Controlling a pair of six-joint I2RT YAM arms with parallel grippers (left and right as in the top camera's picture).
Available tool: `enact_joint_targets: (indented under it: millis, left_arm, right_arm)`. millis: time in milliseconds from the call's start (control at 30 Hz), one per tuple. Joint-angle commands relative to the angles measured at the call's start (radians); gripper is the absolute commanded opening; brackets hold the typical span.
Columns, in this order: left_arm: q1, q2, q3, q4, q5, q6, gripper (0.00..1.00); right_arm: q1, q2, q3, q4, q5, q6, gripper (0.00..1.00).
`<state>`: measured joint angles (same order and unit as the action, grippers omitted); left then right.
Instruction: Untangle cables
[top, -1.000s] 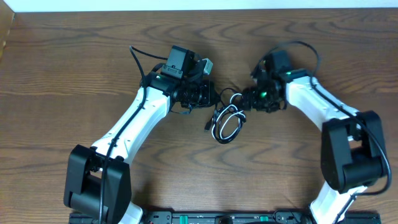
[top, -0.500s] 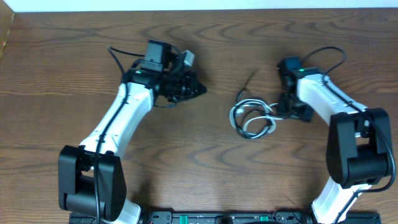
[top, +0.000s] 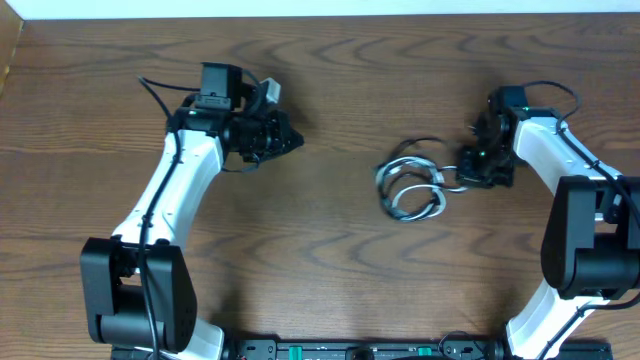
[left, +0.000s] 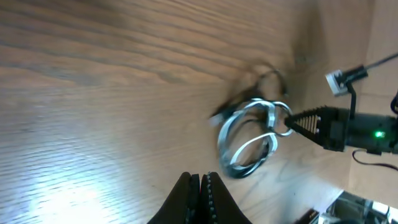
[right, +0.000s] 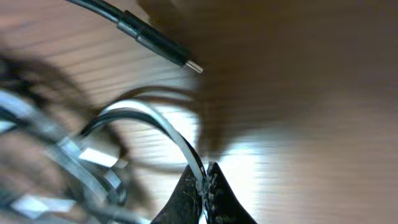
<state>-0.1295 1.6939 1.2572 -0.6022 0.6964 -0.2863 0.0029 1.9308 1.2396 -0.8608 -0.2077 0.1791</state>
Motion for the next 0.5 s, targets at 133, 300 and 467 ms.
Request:
enact_joint_targets:
  millis: [133,300,467]
  left_arm:
    - [-0.076,-0.024,0.013,-0.003,-0.008,0.024,0.17]
    - [-0.106,-0.024,0.013,0.005,-0.009,0.024,0.39]
    - [-0.169,-0.011,0.012,0.04,-0.009,0.025,0.53]
  right_arm:
    - [0.018,-0.196,0.033,0.021,-0.585,-0.131,0.01]
    - [0.018,-0.304,0.033,0.031,-0.622,-0.059,0.01]
    - [0.03,-0.328,0.033,0.031,-0.622,-0.018,0.01]
